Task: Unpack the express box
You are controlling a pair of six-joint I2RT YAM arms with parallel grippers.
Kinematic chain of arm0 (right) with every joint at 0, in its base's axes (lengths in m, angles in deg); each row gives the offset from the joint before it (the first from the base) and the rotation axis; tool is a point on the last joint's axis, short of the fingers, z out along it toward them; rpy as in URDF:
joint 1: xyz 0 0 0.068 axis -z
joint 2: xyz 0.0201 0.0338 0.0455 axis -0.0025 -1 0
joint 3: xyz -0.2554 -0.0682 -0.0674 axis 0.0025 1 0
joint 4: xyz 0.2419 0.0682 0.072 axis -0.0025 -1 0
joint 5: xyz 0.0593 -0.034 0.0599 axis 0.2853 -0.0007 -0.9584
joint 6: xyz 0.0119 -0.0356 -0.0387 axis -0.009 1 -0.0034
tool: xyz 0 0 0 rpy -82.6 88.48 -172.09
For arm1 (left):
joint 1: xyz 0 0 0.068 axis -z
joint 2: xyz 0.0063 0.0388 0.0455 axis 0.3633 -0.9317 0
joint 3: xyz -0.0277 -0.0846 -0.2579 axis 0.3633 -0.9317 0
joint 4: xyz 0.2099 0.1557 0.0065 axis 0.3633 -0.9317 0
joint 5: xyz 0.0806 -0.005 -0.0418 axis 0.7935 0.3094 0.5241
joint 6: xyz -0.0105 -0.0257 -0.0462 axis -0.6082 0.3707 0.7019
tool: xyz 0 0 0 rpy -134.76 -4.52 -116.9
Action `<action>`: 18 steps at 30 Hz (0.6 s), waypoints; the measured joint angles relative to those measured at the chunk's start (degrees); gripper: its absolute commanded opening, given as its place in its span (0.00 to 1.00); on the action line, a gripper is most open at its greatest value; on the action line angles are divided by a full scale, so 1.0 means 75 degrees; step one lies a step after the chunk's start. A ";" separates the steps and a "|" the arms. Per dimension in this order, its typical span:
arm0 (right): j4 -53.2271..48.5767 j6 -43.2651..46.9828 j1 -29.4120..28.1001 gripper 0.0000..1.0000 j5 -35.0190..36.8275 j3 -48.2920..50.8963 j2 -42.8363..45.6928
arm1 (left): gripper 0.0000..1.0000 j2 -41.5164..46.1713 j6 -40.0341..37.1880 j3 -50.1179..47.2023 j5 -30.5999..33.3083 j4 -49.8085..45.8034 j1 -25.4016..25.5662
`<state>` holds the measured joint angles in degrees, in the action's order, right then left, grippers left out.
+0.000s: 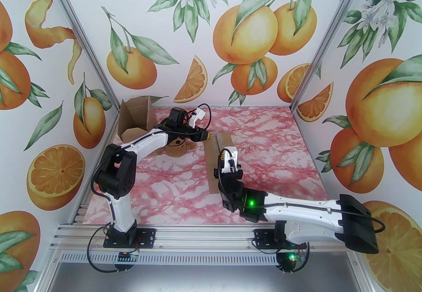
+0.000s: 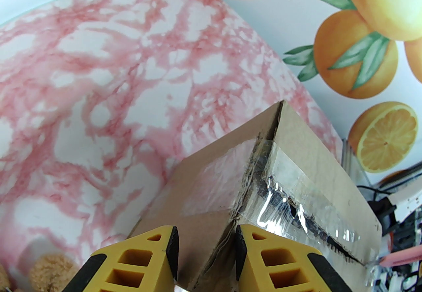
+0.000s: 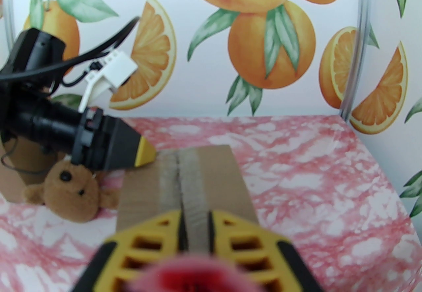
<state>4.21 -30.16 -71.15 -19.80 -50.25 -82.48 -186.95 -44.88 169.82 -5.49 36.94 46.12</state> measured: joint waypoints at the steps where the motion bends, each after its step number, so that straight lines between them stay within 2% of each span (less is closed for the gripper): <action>1: -0.0047 -0.0032 -0.0032 0.00 0.0050 0.0000 0.0012 | 0.34 0.0006 0.0026 -0.0017 0.0015 0.0032 -0.0003; 18: -0.1478 -0.1230 -0.0775 0.00 0.0799 -0.0047 0.0341 | 0.33 0.0157 0.0455 -0.0280 0.0143 0.0245 0.0026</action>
<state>-6.88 -39.38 -76.96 -13.81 -50.60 -79.92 -185.77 -41.47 167.72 -4.42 38.77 46.32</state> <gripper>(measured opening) 0.195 0.335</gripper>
